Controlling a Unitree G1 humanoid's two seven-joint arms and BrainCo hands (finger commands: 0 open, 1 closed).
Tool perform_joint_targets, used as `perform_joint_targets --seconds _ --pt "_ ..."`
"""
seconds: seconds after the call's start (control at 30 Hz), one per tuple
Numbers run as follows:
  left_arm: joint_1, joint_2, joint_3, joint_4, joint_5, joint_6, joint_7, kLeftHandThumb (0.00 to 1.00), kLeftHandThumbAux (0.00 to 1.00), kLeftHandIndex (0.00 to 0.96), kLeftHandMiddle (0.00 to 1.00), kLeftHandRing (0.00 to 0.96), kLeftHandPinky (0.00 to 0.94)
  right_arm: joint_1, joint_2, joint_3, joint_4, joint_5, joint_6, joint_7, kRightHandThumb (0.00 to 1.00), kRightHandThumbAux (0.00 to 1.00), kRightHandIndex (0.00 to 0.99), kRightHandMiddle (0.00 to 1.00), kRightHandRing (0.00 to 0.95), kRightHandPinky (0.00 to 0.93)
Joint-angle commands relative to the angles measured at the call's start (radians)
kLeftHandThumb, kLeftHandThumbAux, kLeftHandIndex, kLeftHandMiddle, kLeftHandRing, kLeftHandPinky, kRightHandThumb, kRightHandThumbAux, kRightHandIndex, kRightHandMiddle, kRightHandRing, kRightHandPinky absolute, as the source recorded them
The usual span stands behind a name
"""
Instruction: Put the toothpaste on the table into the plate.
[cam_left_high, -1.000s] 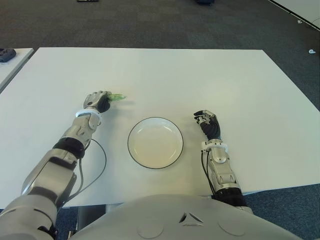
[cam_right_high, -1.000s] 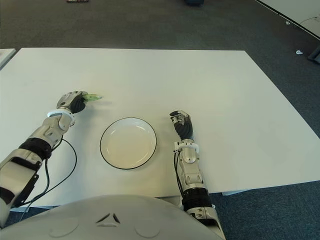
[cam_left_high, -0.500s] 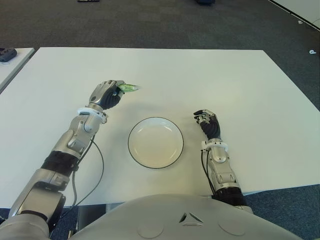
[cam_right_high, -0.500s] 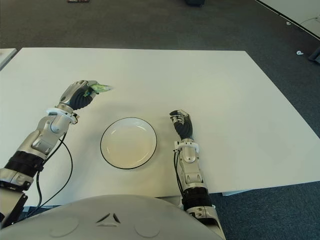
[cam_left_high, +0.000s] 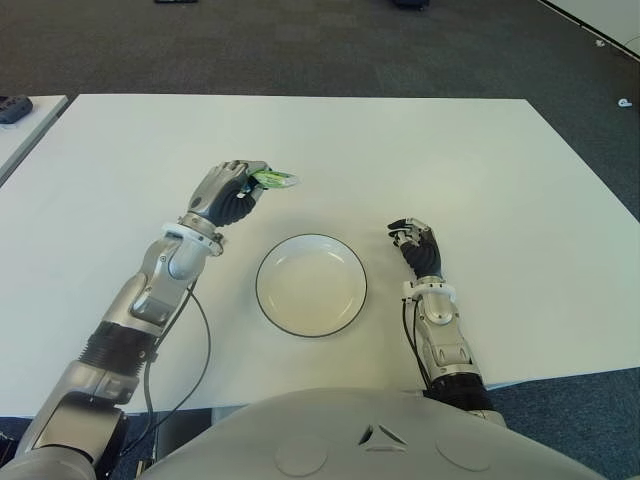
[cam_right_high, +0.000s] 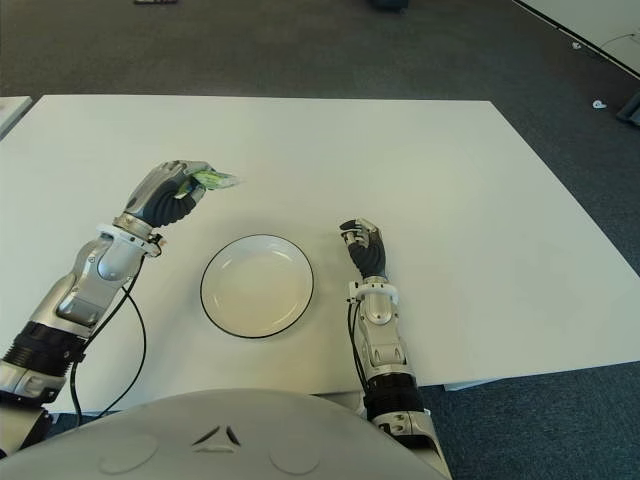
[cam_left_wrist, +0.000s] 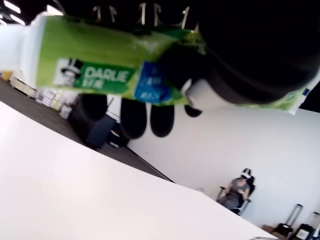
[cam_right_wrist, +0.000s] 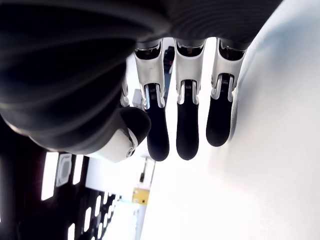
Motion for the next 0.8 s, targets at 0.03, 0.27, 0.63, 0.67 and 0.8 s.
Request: perform_joint_targets --seconds 0.03,0.27,0.63,0.67,0.8 --pt "0.036 -0.010 -0.028 -0.070 -0.032 -0.021 -0.085 0.841 0.672 0.415 0.568 0.782 0.765 -0.008 0.005 0.001 0.007 0.008 0.017 0.005 0.711 0.731 0.420 0.423 0.411 0.427" --pt "0.066 -0.005 -0.034 -0.060 -0.019 -0.074 -0.130 0.840 0.672 0.412 0.560 0.796 0.784 -0.008 0.004 0.000 0.009 0.004 0.014 0.002 0.711 0.731 0.420 0.423 0.410 0.424" --pt "0.065 -0.025 -0.119 0.006 0.049 -0.108 -0.179 0.840 0.672 0.412 0.562 0.815 0.807 -0.004 0.005 0.001 0.004 0.002 0.017 0.000 0.711 0.731 0.420 0.424 0.415 0.431" --pt "0.064 -0.032 -0.135 0.012 0.062 -0.102 -0.186 0.840 0.672 0.413 0.564 0.815 0.806 -0.003 0.005 0.002 0.004 0.001 0.017 0.000 0.711 0.731 0.420 0.423 0.415 0.431" --pt "0.082 -0.041 -0.183 0.034 0.122 -0.100 -0.184 0.841 0.672 0.416 0.571 0.807 0.797 -0.001 0.005 0.004 -0.001 -0.002 0.019 -0.001 0.711 0.731 0.420 0.422 0.414 0.430"
